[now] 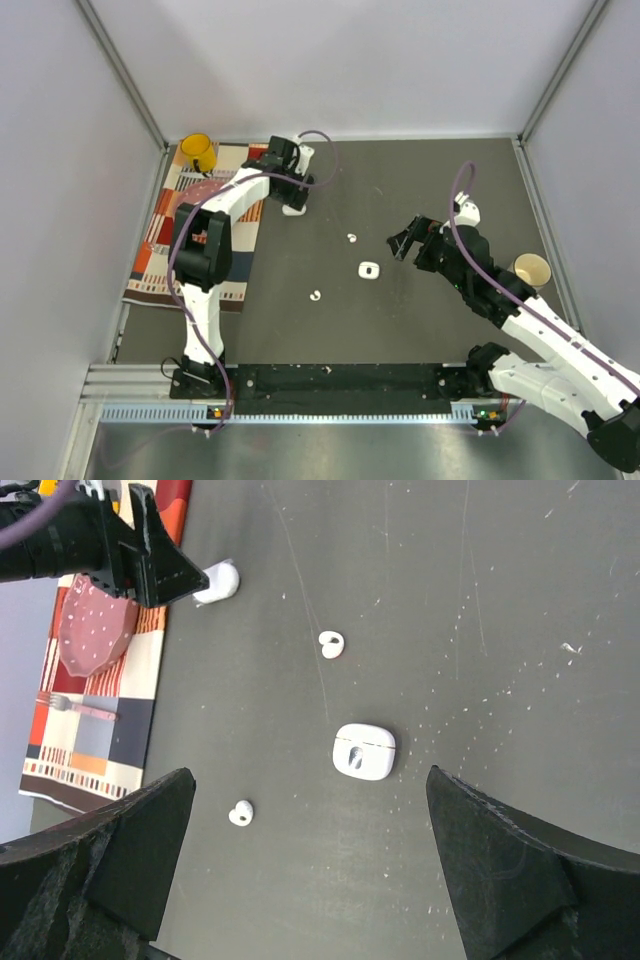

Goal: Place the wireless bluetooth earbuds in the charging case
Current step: Pick up the charging case at the center of the board.

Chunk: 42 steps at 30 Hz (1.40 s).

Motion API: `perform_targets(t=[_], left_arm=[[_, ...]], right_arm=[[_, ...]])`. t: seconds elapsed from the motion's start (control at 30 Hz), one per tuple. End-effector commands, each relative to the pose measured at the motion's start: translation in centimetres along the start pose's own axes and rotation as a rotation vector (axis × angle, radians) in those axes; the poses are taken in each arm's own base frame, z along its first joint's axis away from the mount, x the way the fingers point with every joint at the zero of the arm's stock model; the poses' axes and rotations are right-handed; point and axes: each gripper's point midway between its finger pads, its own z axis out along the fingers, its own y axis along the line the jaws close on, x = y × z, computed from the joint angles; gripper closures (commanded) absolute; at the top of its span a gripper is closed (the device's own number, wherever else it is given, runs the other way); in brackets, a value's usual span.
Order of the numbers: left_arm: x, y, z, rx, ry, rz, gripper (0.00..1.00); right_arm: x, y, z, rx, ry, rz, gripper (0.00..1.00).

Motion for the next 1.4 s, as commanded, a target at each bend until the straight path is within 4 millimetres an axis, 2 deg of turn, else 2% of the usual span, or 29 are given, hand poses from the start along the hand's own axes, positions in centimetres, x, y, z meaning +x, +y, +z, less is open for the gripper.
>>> perform_targets(t=[0.0,0.13,0.27,0.33,0.63,0.8,0.93,1.17,1.27,1.3,1.37], left_arm=[[0.7,1.1,0.3,0.088,0.016,0.328,0.2],[0.5,1.6,0.9,0.138,0.006,0.418,0.2],[1.2,1.2,1.4,0.245,0.005,0.555,0.2],[0.6,1.5,1.8,0.231,-0.01,0.579,0.2],[-0.4,-0.8,2.4,0.382,-0.094,0.7,0.21],[0.0,-0.6,2.8,0.381,-0.078,0.708,0.25],[1.8,-0.8,3.0,0.415,-0.031,0.726,0.25],[2.4,-0.7,2.8,0.413,-0.002,0.714,0.27],[2.6,-0.3,2.9,0.396,0.014,0.707,0.34],[2.7,0.1,3.1,0.373,0.031,0.708,0.44],[2.9,0.5,3.0,0.352,0.045,0.699,0.52]], right_arm=[[-1.3,0.3,0.0,-0.011,-0.045,-0.012,0.01],[-1.4,0.4,0.1,-0.014,-0.048,-0.027,0.01],[-1.4,0.2,0.1,-0.005,-0.052,-0.031,0.01],[-1.4,0.0,0.2,0.001,-0.053,-0.03,0.01],[-1.1,0.0,1.1,0.021,-0.033,-0.046,0.01],[-0.8,0.2,1.4,0.018,-0.015,-0.045,0.01],[-0.9,0.0,1.5,0.027,-0.023,-0.046,0.01],[-1.0,0.2,1.3,0.016,-0.022,-0.047,0.01],[-1.0,0.2,1.2,0.015,-0.026,-0.041,0.01],[-1.1,0.3,1.1,0.01,-0.027,-0.041,0.01],[-1.1,0.2,1.0,0.008,-0.032,-0.038,0.01]])
